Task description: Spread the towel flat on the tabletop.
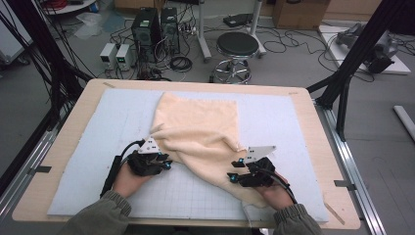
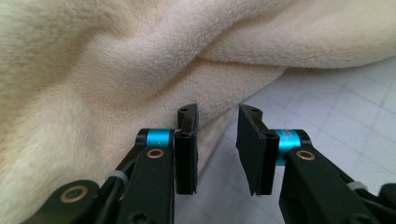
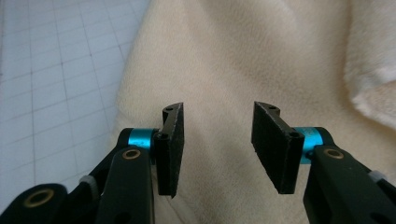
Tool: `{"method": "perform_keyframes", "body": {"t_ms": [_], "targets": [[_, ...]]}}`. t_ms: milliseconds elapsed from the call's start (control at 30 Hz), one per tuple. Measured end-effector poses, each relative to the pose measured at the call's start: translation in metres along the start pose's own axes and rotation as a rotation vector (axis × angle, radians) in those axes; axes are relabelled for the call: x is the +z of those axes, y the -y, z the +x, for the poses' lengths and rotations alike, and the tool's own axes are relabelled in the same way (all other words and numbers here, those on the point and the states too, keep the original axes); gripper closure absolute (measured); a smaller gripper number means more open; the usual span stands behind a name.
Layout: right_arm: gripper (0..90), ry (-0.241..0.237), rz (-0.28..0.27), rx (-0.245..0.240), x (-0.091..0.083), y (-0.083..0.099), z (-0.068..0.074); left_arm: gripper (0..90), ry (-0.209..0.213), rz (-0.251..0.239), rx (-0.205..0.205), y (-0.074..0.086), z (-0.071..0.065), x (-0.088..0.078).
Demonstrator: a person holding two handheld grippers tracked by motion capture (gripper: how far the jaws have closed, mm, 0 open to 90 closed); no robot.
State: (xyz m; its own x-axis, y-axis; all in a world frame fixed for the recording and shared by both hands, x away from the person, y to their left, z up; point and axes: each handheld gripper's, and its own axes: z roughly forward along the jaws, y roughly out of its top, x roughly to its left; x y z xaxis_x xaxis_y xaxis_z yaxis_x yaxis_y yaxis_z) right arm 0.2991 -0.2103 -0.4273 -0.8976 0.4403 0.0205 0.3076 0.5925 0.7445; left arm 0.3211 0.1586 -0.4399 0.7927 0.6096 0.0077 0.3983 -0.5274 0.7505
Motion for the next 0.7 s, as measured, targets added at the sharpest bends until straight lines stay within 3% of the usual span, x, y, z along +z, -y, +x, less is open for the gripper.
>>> {"method": "perform_keyframes", "body": {"t_ms": [233, 400, 533, 700], "targets": [[57.3, -0.023, 0.039, -0.010, 0.014, 0.002, 0.000, 80.9, -0.038, 0.002, 0.021, -0.001, -0.001, 0.001], [81.3, -0.053, 0.045, -0.009, 0.014, 0.000, 0.001, 87.4, -0.030, 0.008, 0.015, -0.001, -0.001, -0.003], [84.7, -0.056, 0.049, -0.042, 0.010, -0.006, 0.005, 87.6, -0.002, -0.015, 0.038, -0.001, -0.006, -0.023], [85.0, -0.065, -0.036, -0.047, -0.009, -0.016, 0.010, 87.8, 0.010, -0.092, 0.052, 0.001, -0.008, -0.066]]}}
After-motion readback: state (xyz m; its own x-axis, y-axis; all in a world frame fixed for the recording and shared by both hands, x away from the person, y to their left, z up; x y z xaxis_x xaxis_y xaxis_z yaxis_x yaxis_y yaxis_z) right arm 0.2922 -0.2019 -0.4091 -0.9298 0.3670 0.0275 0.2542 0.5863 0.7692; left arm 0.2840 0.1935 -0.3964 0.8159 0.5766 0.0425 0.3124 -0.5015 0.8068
